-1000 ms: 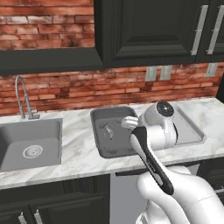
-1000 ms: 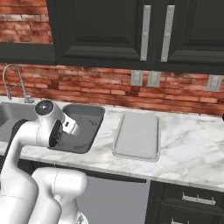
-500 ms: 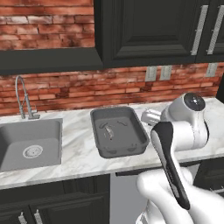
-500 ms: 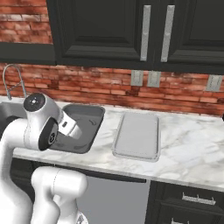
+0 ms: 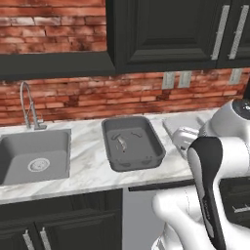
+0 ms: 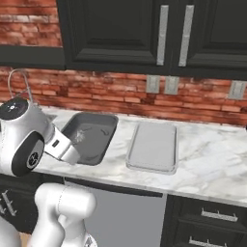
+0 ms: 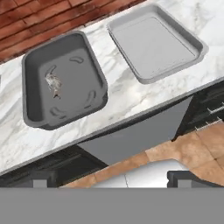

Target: Place one bell pepper and one fish in each tupperware on the nearby counter, to pack two identical lunches.

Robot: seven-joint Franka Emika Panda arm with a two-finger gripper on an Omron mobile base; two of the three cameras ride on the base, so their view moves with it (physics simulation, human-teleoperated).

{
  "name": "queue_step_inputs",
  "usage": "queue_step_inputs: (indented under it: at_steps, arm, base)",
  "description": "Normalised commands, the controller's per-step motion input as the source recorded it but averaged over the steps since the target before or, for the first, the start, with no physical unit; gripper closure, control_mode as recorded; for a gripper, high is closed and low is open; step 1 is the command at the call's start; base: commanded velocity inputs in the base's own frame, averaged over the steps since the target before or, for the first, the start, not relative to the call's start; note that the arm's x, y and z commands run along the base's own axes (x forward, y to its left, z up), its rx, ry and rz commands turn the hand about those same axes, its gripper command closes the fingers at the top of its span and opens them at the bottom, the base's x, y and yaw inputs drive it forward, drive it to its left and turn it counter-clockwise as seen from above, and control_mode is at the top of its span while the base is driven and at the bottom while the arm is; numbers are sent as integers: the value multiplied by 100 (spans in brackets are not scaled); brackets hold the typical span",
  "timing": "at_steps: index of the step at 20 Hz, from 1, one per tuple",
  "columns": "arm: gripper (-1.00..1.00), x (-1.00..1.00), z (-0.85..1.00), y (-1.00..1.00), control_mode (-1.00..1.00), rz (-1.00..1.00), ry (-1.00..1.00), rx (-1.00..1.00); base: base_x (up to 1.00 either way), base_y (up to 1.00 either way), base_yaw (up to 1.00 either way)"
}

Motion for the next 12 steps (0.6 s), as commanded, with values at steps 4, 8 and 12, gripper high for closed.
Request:
queue_step_inputs:
  at_steps: [4,8,12]
  arm:
    - [-100,0,0,0,100,0,0,0]
    - [-100,0,0,0,100,0,0,0]
    - [-100,0,0,0,100,0,0,0]
  base:
    - [-100,-1,21]
    - [-99,-44,19]
    - [-71,-99,1]
